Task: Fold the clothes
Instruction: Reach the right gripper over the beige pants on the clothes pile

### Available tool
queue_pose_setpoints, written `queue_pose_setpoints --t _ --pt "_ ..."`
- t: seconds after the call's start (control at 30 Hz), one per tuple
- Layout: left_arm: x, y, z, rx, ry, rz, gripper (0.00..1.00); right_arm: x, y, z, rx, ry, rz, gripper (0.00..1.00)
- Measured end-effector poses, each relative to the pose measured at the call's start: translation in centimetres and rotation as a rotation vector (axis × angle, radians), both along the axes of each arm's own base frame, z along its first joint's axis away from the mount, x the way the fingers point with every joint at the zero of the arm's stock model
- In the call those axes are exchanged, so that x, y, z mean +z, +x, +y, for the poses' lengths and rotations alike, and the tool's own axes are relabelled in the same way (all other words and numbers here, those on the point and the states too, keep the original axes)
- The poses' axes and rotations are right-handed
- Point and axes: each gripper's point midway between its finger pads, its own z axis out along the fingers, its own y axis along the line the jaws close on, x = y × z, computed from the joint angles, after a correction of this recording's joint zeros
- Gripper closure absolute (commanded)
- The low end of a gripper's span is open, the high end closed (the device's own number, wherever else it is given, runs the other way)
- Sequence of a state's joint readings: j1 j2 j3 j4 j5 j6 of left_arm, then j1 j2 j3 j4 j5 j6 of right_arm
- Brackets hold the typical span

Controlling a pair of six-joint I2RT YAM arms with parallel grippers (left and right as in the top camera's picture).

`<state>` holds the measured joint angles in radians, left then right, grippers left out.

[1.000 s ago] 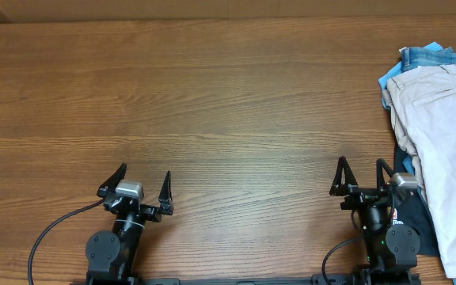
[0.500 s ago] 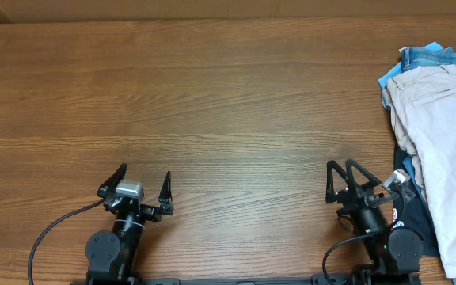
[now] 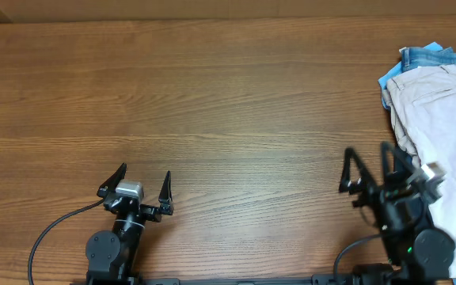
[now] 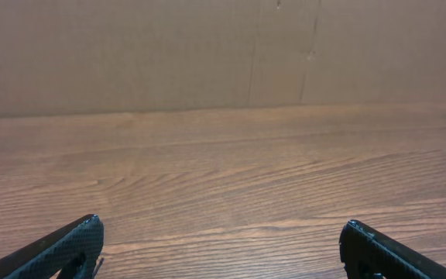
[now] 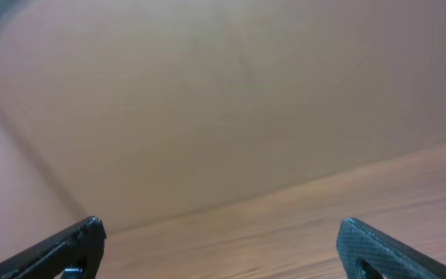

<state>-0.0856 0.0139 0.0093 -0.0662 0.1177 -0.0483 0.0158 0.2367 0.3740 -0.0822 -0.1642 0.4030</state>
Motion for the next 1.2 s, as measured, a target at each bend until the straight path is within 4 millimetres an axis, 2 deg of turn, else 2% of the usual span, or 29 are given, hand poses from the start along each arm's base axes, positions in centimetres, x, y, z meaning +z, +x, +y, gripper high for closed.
queue_pose_setpoints --t 0.07,0.13,0.23,0.33,0.43,0.57,0.6,0.63,0.7,0.8,1.0,1.2 --pt "0.0 0.0 0.0 0.000 0.000 0.000 0.00 1.0 1.4 -1.0 -0.063 -0.053 0.056 0.00" --pt "0.0 0.0 0.0 0.002 0.000 0.000 0.00 1.2 3.4 -2.0 -0.124 -0.101 0.149 0.00" --pt "0.0 0.0 0.0 0.003 0.000 -0.001 0.00 -0.4 7.1 -3.5 -0.202 -0.174 0.364 0.00" --pt "0.0 0.0 0.0 0.003 0.000 -0.001 0.00 -3.2 11.1 -4.8 -0.242 -0.282 0.604 0.00" --pt "0.0 0.0 0.1 0.003 0.000 -0.001 0.00 -7.2 14.7 -5.9 -0.258 -0.390 0.863 0.00" --pt "0.0 0.0 0.0 0.003 0.000 -0.001 0.00 -11.2 18.3 -6.8 -0.268 -0.475 1.065 0.00" --pt "0.0 0.0 0.1 0.003 0.000 -0.001 0.00 -12.7 19.7 -7.2 -0.265 -0.517 1.108 0.00" --pt "0.0 0.0 0.1 0.003 0.000 -0.001 0.00 -12.9 19.8 -7.2 -0.265 -0.524 1.112 0.00" --pt "0.0 0.0 0.1 0.003 0.000 -0.001 0.00 -14.5 20.8 -7.7 -0.269 -0.585 1.143 0.00" --pt "0.0 0.0 0.1 0.003 0.000 -0.001 0.00 -16.1 21.0 -8.9 -0.301 -0.662 1.187 0.00" --pt "0.0 0.0 0.1 0.003 0.000 -0.001 0.00 -17.9 21.1 -11.2 -0.364 -0.841 1.247 0.00" --pt "0.0 0.0 0.1 0.003 0.000 -0.001 0.00 -20.5 21.6 -13.1 -0.420 -0.990 1.306 0.00"
